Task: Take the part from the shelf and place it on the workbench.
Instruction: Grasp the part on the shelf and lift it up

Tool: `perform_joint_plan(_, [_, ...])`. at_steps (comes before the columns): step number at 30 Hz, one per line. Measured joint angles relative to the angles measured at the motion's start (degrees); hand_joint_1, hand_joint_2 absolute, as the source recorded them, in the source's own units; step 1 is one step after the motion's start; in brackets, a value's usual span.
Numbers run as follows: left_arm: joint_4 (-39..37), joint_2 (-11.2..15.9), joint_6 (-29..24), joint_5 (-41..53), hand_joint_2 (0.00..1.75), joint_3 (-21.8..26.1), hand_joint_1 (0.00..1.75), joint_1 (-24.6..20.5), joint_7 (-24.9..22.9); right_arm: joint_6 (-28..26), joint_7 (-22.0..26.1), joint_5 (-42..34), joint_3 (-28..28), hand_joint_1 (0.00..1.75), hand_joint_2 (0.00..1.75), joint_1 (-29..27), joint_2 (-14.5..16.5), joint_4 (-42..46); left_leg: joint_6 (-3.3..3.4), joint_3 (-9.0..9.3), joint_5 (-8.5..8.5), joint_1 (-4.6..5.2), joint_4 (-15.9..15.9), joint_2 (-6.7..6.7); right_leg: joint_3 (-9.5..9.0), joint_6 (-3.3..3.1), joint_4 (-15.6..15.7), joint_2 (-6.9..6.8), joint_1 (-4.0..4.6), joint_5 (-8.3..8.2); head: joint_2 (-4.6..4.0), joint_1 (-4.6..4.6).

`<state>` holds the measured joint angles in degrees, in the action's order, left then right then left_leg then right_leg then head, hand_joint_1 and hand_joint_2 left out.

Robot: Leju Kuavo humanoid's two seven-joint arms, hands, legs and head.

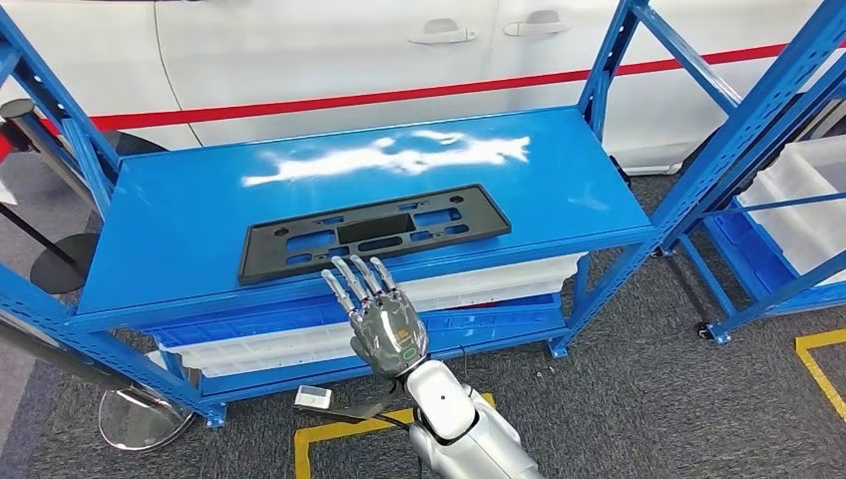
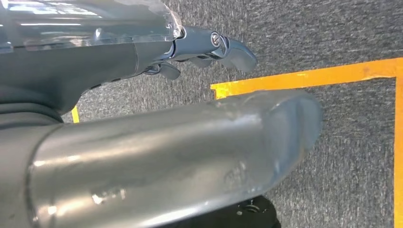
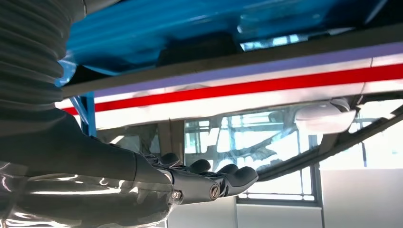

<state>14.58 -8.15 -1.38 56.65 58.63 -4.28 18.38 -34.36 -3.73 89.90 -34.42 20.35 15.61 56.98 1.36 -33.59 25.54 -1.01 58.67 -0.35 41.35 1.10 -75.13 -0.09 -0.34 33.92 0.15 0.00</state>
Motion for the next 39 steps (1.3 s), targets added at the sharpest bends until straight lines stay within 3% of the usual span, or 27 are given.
perform_joint_plan(1, [0.0, 0.0, 0.0, 0.1, 0.00, 0.1, 0.00, 0.0, 0.0, 0.0, 0.0, 0.0, 0.2, 0.00, 1.75, -0.2, 0.0, 0.0, -0.01, 0.08, 0.04, 0.04, 0.0, -0.05, -0.40, -0.16, 1.3, 0.00, 0.02, -1.42, 0.00, -0.01])
perform_joint_plan(3, [0.0, 0.0, 0.0, 0.3, 0.00, 0.1, 0.00, 0.0, 0.0, 0.0, 0.0, 0.0, 0.5, 0.00, 1.75, -0.2, 0.0, 0.0, -0.11, 0.37, 0.19, 0.12, 0.0, -0.15, -3.81, -0.90, 8.9, 0.03, 0.21, -5.65, 0.01, 0.00])
perform_joint_plan(5, [0.0, -0.1, 0.0, 0.5, 0.00, 0.2, 0.00, 0.0, 0.0, 0.1, 0.0, 0.0, 0.8, 0.00, 1.75, -0.2, 0.0, 0.0, -0.50, 0.49, 0.39, 0.30, 0.0, -0.20, -6.73, -1.60, 15.2, 0.04, 0.58, -7.82, 0.01, 0.00])
perform_joint_plan(7, [0.0, -0.1, 0.0, 0.7, 0.00, 0.2, 0.00, -0.1, 0.0, 0.2, 0.0, 0.0, 1.0, 0.00, 1.75, -0.2, 0.0, 0.0, -1.15, 0.54, 0.51, 0.36, -0.1, -0.17, -7.30, -1.89, 16.6, 0.07, 0.83, -7.81, 0.00, 0.02])
perform_joint_plan(10, [0.0, 0.0, 0.0, 1.0, 0.00, 0.3, 0.00, -0.1, 0.1, 0.7, -0.1, 0.0, 1.4, 0.00, 1.75, -0.2, 0.1, 0.0, -2.08, 0.39, 1.56, 0.38, 1.0, -0.05, -8.06, -2.58, 17.6, 0.05, 0.28, -8.07, 0.00, -0.04])
perform_joint_plan(11, [0.0, 0.1, 0.0, 1.1, 0.00, 0.3, 0.00, -0.1, 0.1, 0.8, -0.1, 0.0, 1.5, 0.00, 1.75, -0.2, 0.2, 0.0, -2.29, -0.50, 2.80, 0.36, 3.1, -0.02, -8.40, -2.86, 18.0, -0.03, 0.07, -8.11, 0.01, -0.10])
perform_joint_plan(13, [0.0, 0.1, 0.1, 1.3, 0.00, 0.4, 0.00, -0.1, 0.2, 1.0, -0.1, 0.0, 1.7, 0.00, 1.75, -0.2, 0.2, -0.2, -2.66, -4.06, 6.21, 0.21, 10.5, 0.00, -8.69, -3.25, 18.0, -0.19, 0.12, -7.90, 0.01, -0.18])
perform_joint_plan(15, [0.0, 0.1, 0.1, 1.4, 0.00, 0.5, 0.00, 0.0, 0.2, 1.0, -0.1, 0.0, 1.8, 0.00, 1.75, -0.3, 0.2, -0.5, -2.99, -7.04, 7.36, 0.08, 15.7, 0.02, -8.90, -3.33, 18.0, -0.19, 0.17, -7.59, 0.00, -0.15])
perform_joint_plan(16, [0.0, 0.1, 0.2, 1.5, 0.00, 0.6, 0.00, 0.1, 0.2, 1.0, -0.1, 0.0, 1.8, 0.00, 1.75, -0.4, 0.2, -0.6, -3.09, -7.08, 6.20, 0.02, 15.2, 0.02, -9.09, -3.27, 17.9, -0.14, 0.16, -7.37, 0.00, -0.16])
perform_joint_plan(18, [0.0, 0.2, 0.2, 1.5, 0.00, 0.6, 0.00, 0.0, 0.2, 1.0, -0.1, 0.0, 1.8, 0.00, 1.75, -0.4, 0.2, -0.7, -3.10, -4.30, 1.71, -0.12, 8.4, 0.12, -9.67, -2.96, 17.6, -0.05, 0.11, -6.71, 0.01, -0.17])
perform_joint_plan(20, [0.0, 0.3, 0.1, 1.5, 0.00, 0.7, 0.00, -0.1, 0.2, 1.1, -0.1, 0.0, 1.9, 0.00, 1.75, -0.4, 0.2, -0.8, -2.73, -1.31, -0.64, 0.00, 2.0, 0.22, -9.95, -2.38, 17.0, -0.01, 0.30, -5.99, 0.01, -0.25])
perform_joint_plan(25, [0.0, 0.3, 0.1, 1.5, 0.00, 1.1, 0.00, 0.0, 0.2, 1.5, 0.2, 0.0, 2.3, 0.00, 1.75, -0.3, 0.2, -1.0, -0.96, -0.12, -0.07, -0.03, 0.0, 0.09, -9.80, -1.02, 15.9, -0.02, 0.40, -4.68, 0.00, -0.04])
perform_joint_plan(27, [0.0, 0.3, 0.0, 1.4, 0.00, 1.2, 0.00, -0.1, 0.2, 1.7, 0.2, 0.0, 2.4, 0.00, 1.75, -0.3, 0.2, -1.1, -0.31, 0.37, 0.08, -0.21, -0.3, 0.11, -7.21, -0.54, 10.7, 0.04, 0.20, -2.25, 0.01, 0.14])
perform_joint_plan(29, [0.0, 0.3, 0.0, 1.4, 0.00, 1.4, 0.00, -0.1, 0.2, 1.8, 0.3, 0.0, 2.6, 0.00, 1.75, -0.4, 0.2, -1.3, 0.01, 0.74, 0.48, -0.19, -0.3, 0.10, -2.42, -0.21, 3.0, 0.04, 0.00, 0.15, 0.01, 0.26])
perform_joint_plan(30, [0.0, 0.3, 0.0, 1.4, 0.00, 1.5, 0.00, -0.1, 0.2, 1.9, 0.3, 0.0, 2.7, 0.00, 1.75, -0.5, 0.2, -1.4, 0.04, 1.02, 0.75, -0.18, -0.3, 0.06, -0.64, -0.12, 0.8, 0.04, -0.10, 0.10, 0.01, 0.25])
perform_joint_plan(31, [0.0, 0.3, 0.0, 1.4, 0.00, 1.5, 0.00, -0.1, 0.2, 1.9, 0.3, 0.0, 2.7, 0.00, 1.75, -0.6, 0.1, -1.6, -0.02, 1.42, 1.06, -0.18, -0.3, 0.00, 0.15, -0.11, 0.7, 0.04, -0.18, -1.13, 0.01, 0.26])
perform_joint_plan(32, [0.0, 0.3, 0.0, 1.4, 0.00, 1.6, 0.00, -0.1, 0.2, 1.9, 0.3, 0.0, 2.8, 0.00, 1.75, -0.6, 0.1, -1.6, -0.12, 1.94, 1.42, -0.18, -0.3, -0.08, -0.27, -0.20, 2.9, 0.04, -0.25, -3.40, 0.02, 0.26])
perform_joint_plan(33, [0.0, 0.3, 0.0, 1.4, 0.00, 1.6, 0.00, 0.0, 0.2, 1.9, 0.4, 0.0, 2.8, 0.00, 1.75, -0.6, 0.1, -1.7, -0.29, 2.50, 1.81, -0.18, -0.3, -0.16, -1.57, -0.41, 6.7, 0.04, -0.29, -6.25, 0.02, 0.27])
perform_joint_plan(35, [0.0, 0.2, 0.0, 1.4, 0.00, 1.6, 0.00, -0.1, 0.2, 1.9, 0.4, 0.0, 2.8, 0.00, 1.75, -0.5, 0.1, -1.7, -0.86, 3.30, 2.58, -0.01, -0.3, -0.28, -4.38, -0.92, 13.5, 0.09, -0.05, -9.50, 0.01, 0.31])
perform_joint_plan(36, [0.0, 0.2, 0.0, 1.4, 0.00, 1.6, 0.00, -0.1, 0.2, 1.9, 0.4, 0.0, 2.8, 0.00, 1.75, -0.5, 0.1, -1.7, -1.19, 3.47, 2.86, 0.07, -0.4, -0.30, -5.11, -1.14, 15.4, 0.13, 0.09, -9.85, 0.01, 0.32])
perform_joint_plan(39, [0.0, 0.2, 0.0, 1.4, 0.00, 1.6, 0.00, -0.2, 0.2, 1.9, 0.4, 0.0, 2.9, 0.00, 1.75, -0.6, 0.2, -1.8, -2.22, 3.97, 3.38, 0.04, -0.9, -0.15, -5.78, -1.91, 16.5, 0.33, 0.13, -9.15, 0.01, 0.32])
